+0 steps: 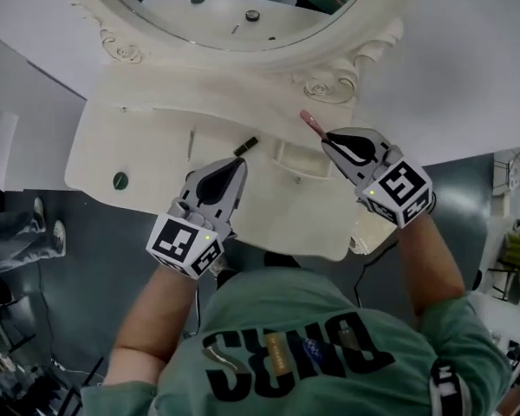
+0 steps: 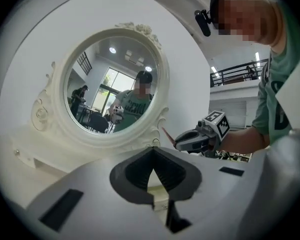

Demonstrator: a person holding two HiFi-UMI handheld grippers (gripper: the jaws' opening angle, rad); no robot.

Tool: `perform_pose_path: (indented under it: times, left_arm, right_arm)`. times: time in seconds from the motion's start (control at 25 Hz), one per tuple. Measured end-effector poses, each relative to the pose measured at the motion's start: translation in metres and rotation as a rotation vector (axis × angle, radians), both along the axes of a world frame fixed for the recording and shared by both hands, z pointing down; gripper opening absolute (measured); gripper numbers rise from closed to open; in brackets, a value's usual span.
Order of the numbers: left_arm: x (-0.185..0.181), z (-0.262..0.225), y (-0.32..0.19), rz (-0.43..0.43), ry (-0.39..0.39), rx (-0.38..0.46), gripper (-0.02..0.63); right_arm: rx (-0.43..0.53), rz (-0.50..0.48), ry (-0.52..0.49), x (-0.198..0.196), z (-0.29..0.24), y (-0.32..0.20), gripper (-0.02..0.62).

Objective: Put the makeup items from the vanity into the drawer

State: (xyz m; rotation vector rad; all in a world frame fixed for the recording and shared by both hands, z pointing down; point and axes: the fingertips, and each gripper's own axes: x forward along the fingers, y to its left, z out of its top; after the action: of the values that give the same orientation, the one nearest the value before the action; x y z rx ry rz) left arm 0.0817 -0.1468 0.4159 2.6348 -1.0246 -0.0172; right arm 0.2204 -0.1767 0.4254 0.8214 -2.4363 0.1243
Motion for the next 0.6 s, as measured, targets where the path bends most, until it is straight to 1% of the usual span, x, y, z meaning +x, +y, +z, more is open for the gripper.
perform_pose_path:
  times: [0.12, 0.24, 0.4, 0.6]
  left_arm:
    - [0.043, 0.033, -0.010, 0.045, -0.007, -0.037, 0.008]
    - [0.070, 0.058, -0.015, 0.073, -0.020, -0.064, 0.008]
    - [0.086, 0.082, -0.021, 0.076, -0.028, -0.091, 0.008]
    - [0.093, 0.097, -0.027, 0.069, -0.029, -0.116, 0.008]
  right_arm:
    - [-0.051, -0.039, 0.099, 0.020, 0.051, 0.003, 0.049]
    - [-0.096, -0.101, 0.193, 0.027, 0.097, 0.011, 0.049]
    - [-0.135, -0.178, 0.277, 0.029, 0.139, 0.018, 0.049]
    - [-0.187, -0.238, 0.360, 0.034, 0.172, 0.024, 0.051]
